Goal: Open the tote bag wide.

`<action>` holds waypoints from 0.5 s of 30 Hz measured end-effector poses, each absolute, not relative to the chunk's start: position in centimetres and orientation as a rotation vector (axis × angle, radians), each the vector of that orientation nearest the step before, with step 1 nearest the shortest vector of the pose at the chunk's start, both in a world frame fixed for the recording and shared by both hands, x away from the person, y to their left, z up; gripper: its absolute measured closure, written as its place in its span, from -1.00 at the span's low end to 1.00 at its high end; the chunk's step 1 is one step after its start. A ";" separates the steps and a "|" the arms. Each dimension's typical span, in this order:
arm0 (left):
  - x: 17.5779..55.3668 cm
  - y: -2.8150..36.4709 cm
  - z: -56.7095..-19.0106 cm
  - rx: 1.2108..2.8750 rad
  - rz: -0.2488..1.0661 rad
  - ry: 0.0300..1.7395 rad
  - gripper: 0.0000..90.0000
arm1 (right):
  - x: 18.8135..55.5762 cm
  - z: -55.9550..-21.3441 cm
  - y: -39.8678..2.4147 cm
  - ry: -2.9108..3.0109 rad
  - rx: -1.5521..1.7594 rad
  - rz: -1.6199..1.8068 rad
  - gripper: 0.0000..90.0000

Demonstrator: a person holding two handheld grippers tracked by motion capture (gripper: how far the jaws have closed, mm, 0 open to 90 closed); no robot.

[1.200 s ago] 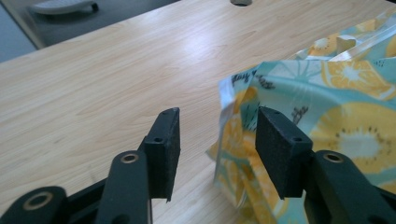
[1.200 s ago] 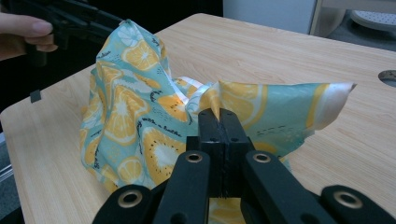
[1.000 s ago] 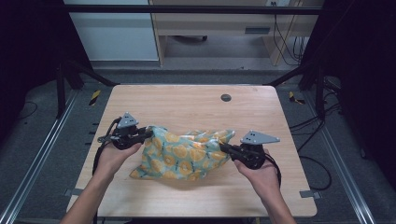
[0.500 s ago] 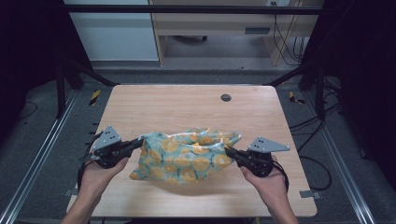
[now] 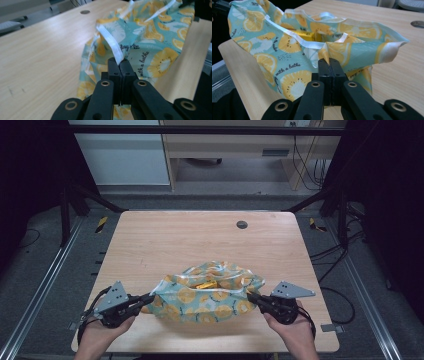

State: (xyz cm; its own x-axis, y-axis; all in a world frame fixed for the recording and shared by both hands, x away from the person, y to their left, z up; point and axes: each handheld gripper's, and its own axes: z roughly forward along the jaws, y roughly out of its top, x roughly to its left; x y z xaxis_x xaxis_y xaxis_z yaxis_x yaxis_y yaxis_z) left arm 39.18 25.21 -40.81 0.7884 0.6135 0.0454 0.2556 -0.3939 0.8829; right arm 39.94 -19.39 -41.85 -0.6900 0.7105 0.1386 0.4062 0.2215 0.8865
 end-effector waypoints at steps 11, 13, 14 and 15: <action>38.6 24.9 -44.5 2.045 0.379 0.675 0.99 | 39.5 -44.6 -19.7 2.244 1.111 1.420 1.00; 38.7 24.8 -45.4 2.083 0.380 0.681 0.99 | 39.4 -45.2 -19.7 2.262 1.122 1.406 1.00; 38.7 24.6 -45.8 2.109 0.385 0.679 0.99 | 39.3 -45.5 -19.6 2.277 1.125 1.385 1.00; 38.7 24.6 -45.8 2.109 0.385 0.679 0.99 | 39.3 -45.5 -19.6 2.277 1.125 1.385 1.00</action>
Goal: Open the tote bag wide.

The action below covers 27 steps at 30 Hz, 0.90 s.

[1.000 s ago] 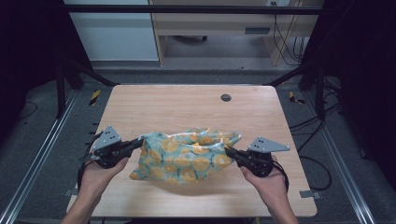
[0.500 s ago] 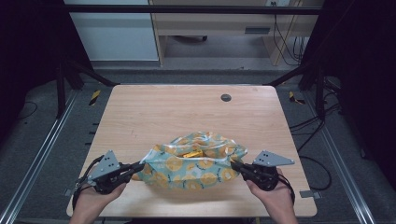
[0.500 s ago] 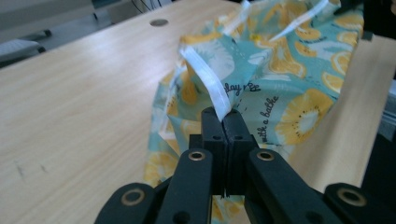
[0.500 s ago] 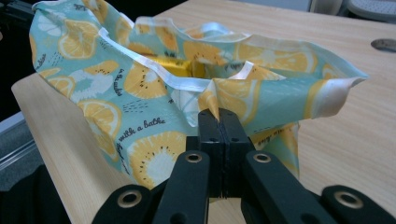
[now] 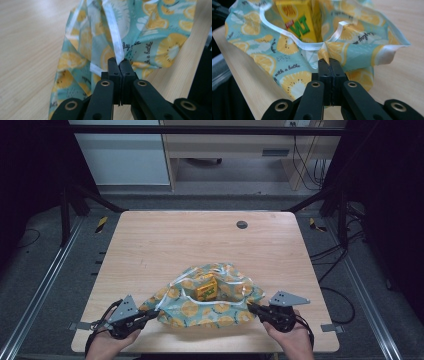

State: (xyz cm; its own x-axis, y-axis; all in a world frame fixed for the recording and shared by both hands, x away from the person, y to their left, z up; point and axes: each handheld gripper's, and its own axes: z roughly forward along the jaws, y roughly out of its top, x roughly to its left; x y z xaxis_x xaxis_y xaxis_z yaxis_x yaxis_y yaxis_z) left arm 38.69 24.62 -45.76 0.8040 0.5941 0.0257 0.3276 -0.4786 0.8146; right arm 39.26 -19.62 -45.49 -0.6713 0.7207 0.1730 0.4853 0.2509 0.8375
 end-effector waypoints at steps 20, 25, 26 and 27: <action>38.9 24.2 -47.3 2.231 0.453 0.704 0.96 | 39.1 -46.6 -20.2 2.307 1.162 1.282 0.29; 38.9 24.6 -47.2 2.208 0.475 0.722 0.83 | 38.8 -46.1 -20.6 2.282 1.142 1.281 0.06; 38.9 24.6 -47.1 2.200 0.475 0.722 0.76 | 38.8 -45.9 -20.7 2.275 1.128 1.286 -0.01; 38.8 24.8 -47.0 2.182 0.478 0.724 0.73 | 38.8 -45.7 -20.8 2.270 1.125 1.291 -0.08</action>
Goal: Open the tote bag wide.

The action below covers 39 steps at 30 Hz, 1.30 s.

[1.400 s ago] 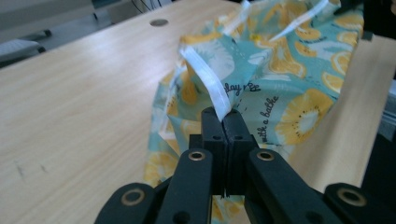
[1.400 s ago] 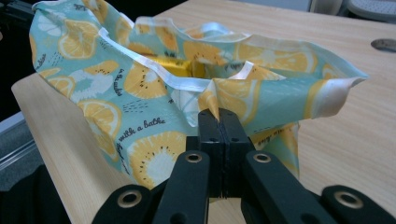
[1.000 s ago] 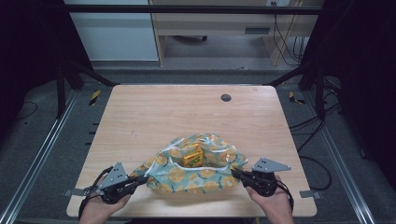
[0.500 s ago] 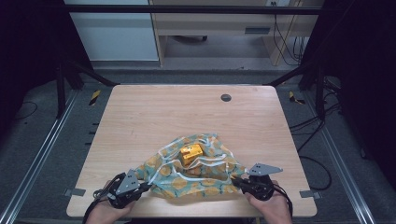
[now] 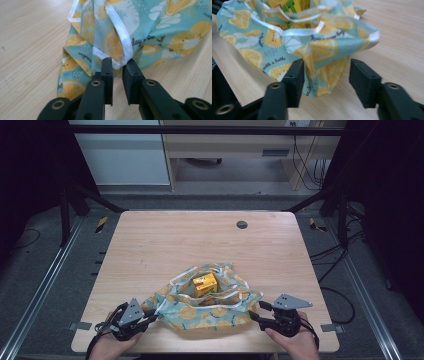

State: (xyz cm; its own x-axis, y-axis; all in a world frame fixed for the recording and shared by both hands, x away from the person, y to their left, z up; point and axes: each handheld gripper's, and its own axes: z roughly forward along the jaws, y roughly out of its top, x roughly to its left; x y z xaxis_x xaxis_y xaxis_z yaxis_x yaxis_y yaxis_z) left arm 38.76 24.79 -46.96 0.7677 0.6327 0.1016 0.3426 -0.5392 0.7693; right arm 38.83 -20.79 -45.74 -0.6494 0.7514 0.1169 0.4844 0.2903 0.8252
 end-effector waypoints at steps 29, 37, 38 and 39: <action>41.8 20.3 -42.9 2.125 0.446 0.705 -0.59 | 47.8 -41.0 -13.6 2.430 0.890 1.076 -0.36; 41.8 19.9 -44.6 2.160 0.434 0.695 -0.59 | 49.5 -44.2 -12.6 2.531 0.934 0.979 -0.12; 41.7 19.9 -44.7 2.156 0.428 0.689 -0.56 | 49.5 -44.3 -12.7 2.534 0.924 0.963 0.09; 41.4 20.0 -44.7 2.164 0.426 0.671 -0.52 | 49.5 -44.4 -12.7 2.536 0.931 0.960 0.30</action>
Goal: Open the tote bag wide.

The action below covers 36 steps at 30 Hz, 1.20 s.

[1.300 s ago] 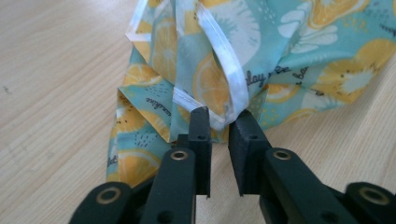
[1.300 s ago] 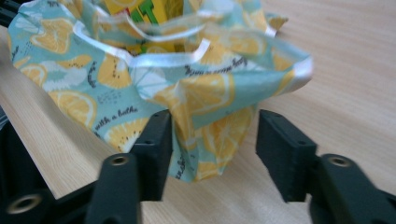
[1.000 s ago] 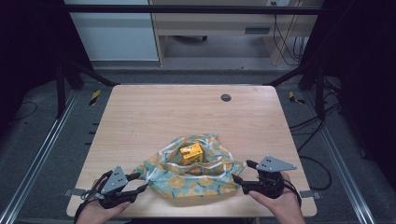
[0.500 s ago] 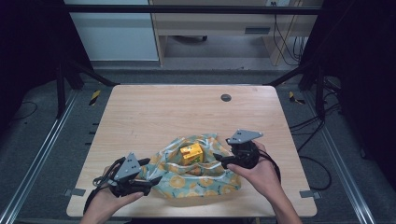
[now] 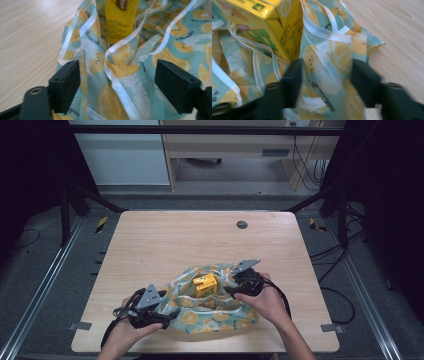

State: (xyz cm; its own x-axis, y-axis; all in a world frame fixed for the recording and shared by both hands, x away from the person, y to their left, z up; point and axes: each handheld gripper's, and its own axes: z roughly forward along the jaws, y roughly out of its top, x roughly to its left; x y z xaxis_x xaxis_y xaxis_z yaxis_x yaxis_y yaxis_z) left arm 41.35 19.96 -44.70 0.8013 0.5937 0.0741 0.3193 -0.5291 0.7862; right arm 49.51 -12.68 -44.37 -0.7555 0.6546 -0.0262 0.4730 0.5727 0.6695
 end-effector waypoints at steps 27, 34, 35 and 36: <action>39.8 19.2 -46.0 2.303 0.377 0.525 0.98 | 51.0 -41.0 -12.8 2.443 0.979 1.085 1.00; 39.7 19.6 -46.4 2.390 0.410 0.473 0.99 | 52.8 -41.6 -14.7 2.408 1.104 1.073 1.00; 39.7 19.6 -46.4 2.390 0.410 0.473 0.99 | 52.9 -41.9 -14.8 2.403 1.116 1.068 1.00; 39.7 19.6 -46.4 2.390 0.420 0.480 0.99 | 52.9 -41.9 -14.8 2.403 1.116 1.068 1.00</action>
